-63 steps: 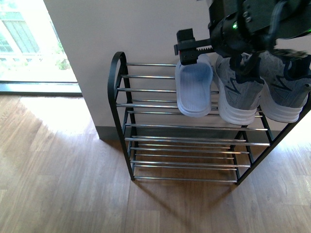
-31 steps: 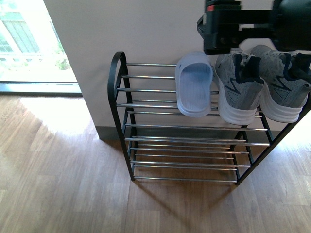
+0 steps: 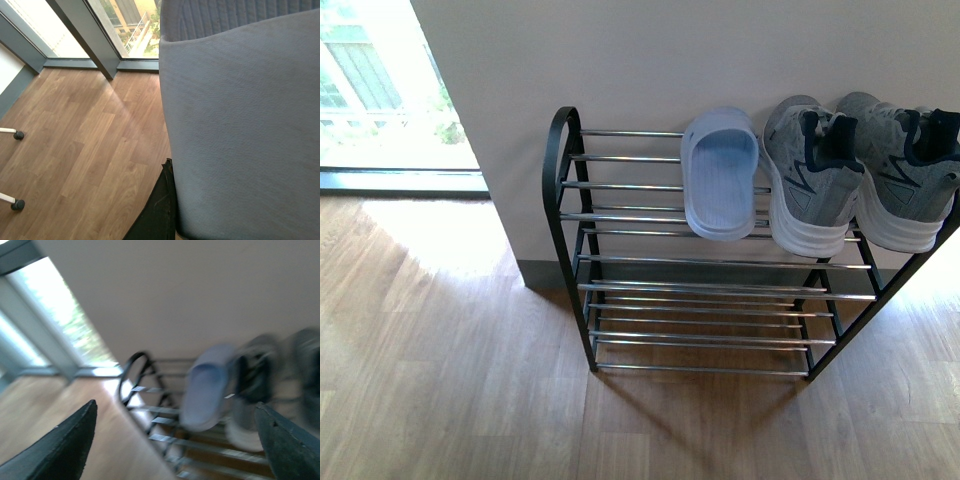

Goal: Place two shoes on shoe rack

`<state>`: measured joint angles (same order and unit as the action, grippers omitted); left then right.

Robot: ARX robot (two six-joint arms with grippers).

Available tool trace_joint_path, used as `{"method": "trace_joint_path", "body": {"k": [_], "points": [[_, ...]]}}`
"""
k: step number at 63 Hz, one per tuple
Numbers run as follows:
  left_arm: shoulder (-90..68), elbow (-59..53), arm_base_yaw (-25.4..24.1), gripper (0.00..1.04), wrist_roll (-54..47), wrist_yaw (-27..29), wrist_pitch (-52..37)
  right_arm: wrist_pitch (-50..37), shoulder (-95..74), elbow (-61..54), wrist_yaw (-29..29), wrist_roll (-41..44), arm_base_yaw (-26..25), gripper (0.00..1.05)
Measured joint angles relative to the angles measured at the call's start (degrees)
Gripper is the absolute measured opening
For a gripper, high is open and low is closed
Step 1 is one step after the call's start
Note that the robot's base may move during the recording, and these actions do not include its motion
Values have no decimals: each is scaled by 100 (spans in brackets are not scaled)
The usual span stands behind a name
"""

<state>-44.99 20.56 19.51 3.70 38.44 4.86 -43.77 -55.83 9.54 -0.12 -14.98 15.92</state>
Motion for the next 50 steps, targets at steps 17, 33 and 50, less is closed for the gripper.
{"method": "trace_joint_path", "body": {"k": [17,33,50], "points": [[0,0,0,2,0,-24,0,332,1021,-529,1075,1327,-463,38],[2,0,0,2,0,-4,0,531,1572,-841,730,1473,-831,1],[0,0,0,2,0,-2,0,1456,2612,-846,57,1478,-1543,1]]}}
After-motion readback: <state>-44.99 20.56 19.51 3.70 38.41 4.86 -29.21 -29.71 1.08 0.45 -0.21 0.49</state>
